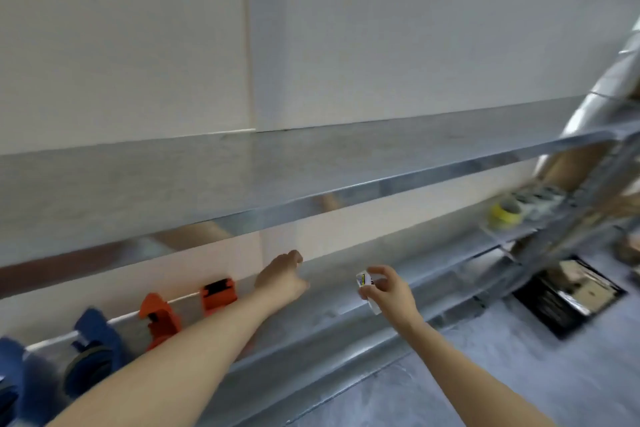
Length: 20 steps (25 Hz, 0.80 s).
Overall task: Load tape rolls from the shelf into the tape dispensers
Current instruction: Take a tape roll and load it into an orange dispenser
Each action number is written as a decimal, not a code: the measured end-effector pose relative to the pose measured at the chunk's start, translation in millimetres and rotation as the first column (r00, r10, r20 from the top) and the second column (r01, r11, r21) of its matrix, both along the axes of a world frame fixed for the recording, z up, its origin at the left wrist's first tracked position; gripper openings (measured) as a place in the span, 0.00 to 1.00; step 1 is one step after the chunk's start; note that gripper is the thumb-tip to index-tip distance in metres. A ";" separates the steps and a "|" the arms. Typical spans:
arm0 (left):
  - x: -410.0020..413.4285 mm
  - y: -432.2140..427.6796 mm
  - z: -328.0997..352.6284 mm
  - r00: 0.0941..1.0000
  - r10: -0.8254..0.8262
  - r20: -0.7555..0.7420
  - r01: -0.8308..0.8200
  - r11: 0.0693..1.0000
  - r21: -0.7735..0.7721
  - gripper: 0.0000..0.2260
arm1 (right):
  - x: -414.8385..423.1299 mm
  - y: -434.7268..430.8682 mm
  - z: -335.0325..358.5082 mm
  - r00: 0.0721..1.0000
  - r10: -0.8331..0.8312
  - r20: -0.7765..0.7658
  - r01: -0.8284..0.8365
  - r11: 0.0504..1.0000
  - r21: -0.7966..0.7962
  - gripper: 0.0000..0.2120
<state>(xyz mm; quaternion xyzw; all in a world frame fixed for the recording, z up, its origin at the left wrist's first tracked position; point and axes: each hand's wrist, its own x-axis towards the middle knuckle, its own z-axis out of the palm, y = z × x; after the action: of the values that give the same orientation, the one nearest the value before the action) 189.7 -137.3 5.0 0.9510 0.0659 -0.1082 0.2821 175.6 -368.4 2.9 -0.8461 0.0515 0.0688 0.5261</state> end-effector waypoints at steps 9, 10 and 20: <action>70.9 -237.3 11.5 0.966 -0.257 0.034 0.259 0.963 -0.072 0.22 | 13.4 -239.3 33.0 0.987 -0.149 0.060 0.159 0.960 -0.229 0.17; 78.4 -269.0 8.4 0.960 -0.278 0.037 0.280 0.957 -0.079 0.22 | 19.3 -268.1 32.2 0.987 -0.147 0.071 0.161 0.947 -0.277 0.17; 147.0 -484.4 13.6 0.937 -0.350 -0.004 0.347 0.931 -0.111 0.21 | 98.8 -475.8 52.8 0.992 -0.111 0.063 0.127 0.876 -0.465 0.18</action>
<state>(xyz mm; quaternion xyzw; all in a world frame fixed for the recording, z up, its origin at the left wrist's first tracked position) 336.7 -621.6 18.6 0.9295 -0.1063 -0.1712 0.3090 274.4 -844.2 55.7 -0.9443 0.1095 0.0072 0.3102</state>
